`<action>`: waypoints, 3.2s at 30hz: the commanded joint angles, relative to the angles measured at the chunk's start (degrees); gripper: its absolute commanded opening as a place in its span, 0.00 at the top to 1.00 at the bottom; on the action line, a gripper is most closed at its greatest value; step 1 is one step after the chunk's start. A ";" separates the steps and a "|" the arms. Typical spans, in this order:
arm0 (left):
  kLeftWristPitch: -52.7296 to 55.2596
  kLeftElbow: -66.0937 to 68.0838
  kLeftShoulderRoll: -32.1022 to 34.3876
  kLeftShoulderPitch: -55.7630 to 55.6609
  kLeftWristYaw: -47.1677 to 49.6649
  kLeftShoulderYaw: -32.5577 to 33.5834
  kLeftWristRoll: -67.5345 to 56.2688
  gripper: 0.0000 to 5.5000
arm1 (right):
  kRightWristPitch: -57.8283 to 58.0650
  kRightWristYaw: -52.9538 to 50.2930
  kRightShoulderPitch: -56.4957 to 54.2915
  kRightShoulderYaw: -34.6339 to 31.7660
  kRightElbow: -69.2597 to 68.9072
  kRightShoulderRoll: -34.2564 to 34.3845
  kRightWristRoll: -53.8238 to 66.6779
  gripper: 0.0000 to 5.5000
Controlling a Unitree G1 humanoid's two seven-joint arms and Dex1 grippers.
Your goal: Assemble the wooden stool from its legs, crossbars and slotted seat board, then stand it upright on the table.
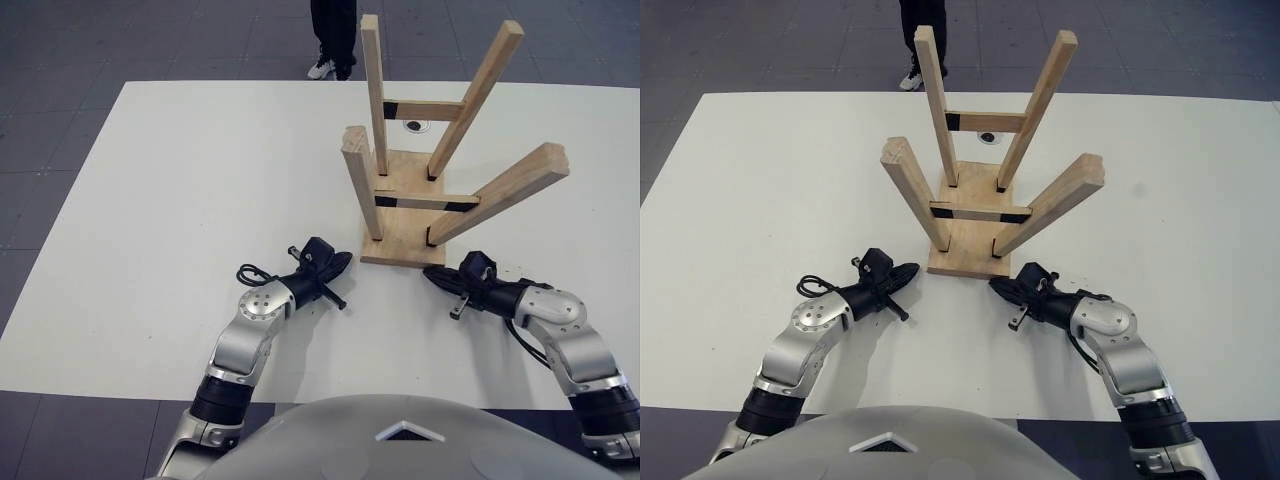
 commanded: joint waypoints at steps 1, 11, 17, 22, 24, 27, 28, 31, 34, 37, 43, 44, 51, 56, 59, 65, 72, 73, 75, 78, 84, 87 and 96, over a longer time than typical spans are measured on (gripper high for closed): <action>0.03 -2.25 0.82 0.70 0.05 1.37 -1.23 0.98 | -0.46 -1.18 -0.70 0.00 2.35 -0.30 -2.78 0.98; -5.79 -12.23 7.38 5.72 -6.83 10.16 -8.80 0.98 | 3.92 -1.00 11.65 -7.65 -21.22 -0.22 10.12 0.98; -10.99 -19.16 9.91 9.81 -15.65 16.70 -21.56 0.98 | 5.36 -2.23 16.91 -20.20 -36.65 -1.05 23.88 0.98; -9.64 -23.46 10.27 7.73 -15.18 20.59 -30.39 0.98 | 9.09 -8.41 9.32 -30.04 -43.10 -4.73 42.95 0.98; -8.96 -23.47 10.10 5.92 -13.84 19.97 -30.57 0.98 | 11.44 -13.73 3.36 -33.33 -42.72 -8.32 48.65 0.98; -8.36 -23.69 9.94 4.67 -12.37 16.11 -27.96 0.98 | 15.18 -19.30 -6.14 -35.72 -38.87 -14.43 54.46 0.98; -8.65 -23.41 10.04 4.52 -12.23 14.71 -26.63 0.98 | 16.56 -20.67 -8.94 -35.23 -36.92 -15.81 54.78 0.98; -10.27 -21.42 10.95 5.05 -12.78 10.90 -21.93 0.98 | 20.30 -23.19 -16.02 -31.88 -31.18 -18.15 53.94 0.98; -11.52 -19.75 11.24 6.46 -13.05 6.63 -17.64 0.98 | 23.59 -23.62 -22.74 -26.62 -24.97 -18.35 50.63 0.98; -12.35 -17.89 10.99 6.85 -13.13 2.86 -14.70 0.98 | 25.55 -23.25 -27.57 -23.02 -20.86 -16.76 48.48 0.98; -13.89 -11.14 10.62 5.36 -11.56 0.87 -9.55 0.98 | 29.23 -24.32 -34.32 -20.06 -15.39 -12.32 48.10 0.98; -14.02 -10.61 10.53 5.41 -11.33 0.89 -9.25 0.98 | 29.72 -24.25 -35.11 -19.72 -14.65 -11.75 47.78 0.98; -15.03 -6.32 9.45 5.02 -9.82 -0.10 -6.86 0.98 | 31.38 -22.04 -35.34 -17.64 -13.94 -10.35 43.37 0.98; -15.15 -6.11 9.44 4.93 -9.87 0.33 -7.18 0.98 | 32.25 -20.51 -34.08 -18.58 -14.77 -10.37 41.73 0.98; -15.21 -5.55 9.34 4.78 -9.85 0.39 -7.18 0.98 | 32.96 -20.43 -34.51 -19.29 -15.23 -10.15 41.96 0.98; -15.24 -4.64 9.14 4.32 -10.00 0.29 -7.15 0.98 | 33.32 -20.96 -36.00 -20.42 -14.77 -8.50 42.10 0.98; -15.13 -4.11 8.77 3.80 -10.04 0.28 -7.25 0.98 | 32.63 -20.66 -42.77 -26.26 -13.71 -10.18 42.93 0.98; -15.09 -4.32 8.80 3.93 -10.02 0.45 -7.37 0.98 | 32.85 -20.61 -43.94 -27.43 -13.76 -10.77 43.31 0.98; -14.99 -4.73 8.87 4.20 -9.96 0.71 -7.56 0.98 | 33.28 -20.62 -45.37 -29.13 -13.94 -11.57 44.02 0.98; -14.66 -5.66 9.04 4.93 -9.77 0.97 -7.76 0.98 | 34.84 -20.60 -44.42 -29.82 -15.10 -12.35 44.98 0.98; -13.72 -8.01 9.31 6.48 -9.20 0.71 -7.92 0.98 | 38.72 -19.78 -27.11 -24.42 -21.75 -8.71 45.52 0.98; -13.23 -7.53 9.23 6.47 -9.06 0.73 -8.07 0.98 | 40.03 -19.75 -14.48 -15.40 -27.59 -5.85 43.92 0.98; -13.48 -5.59 8.47 5.38 -8.70 0.34 -7.51 0.98 | 35.22 -18.99 -14.08 -14.14 -24.28 -7.49 40.26 0.98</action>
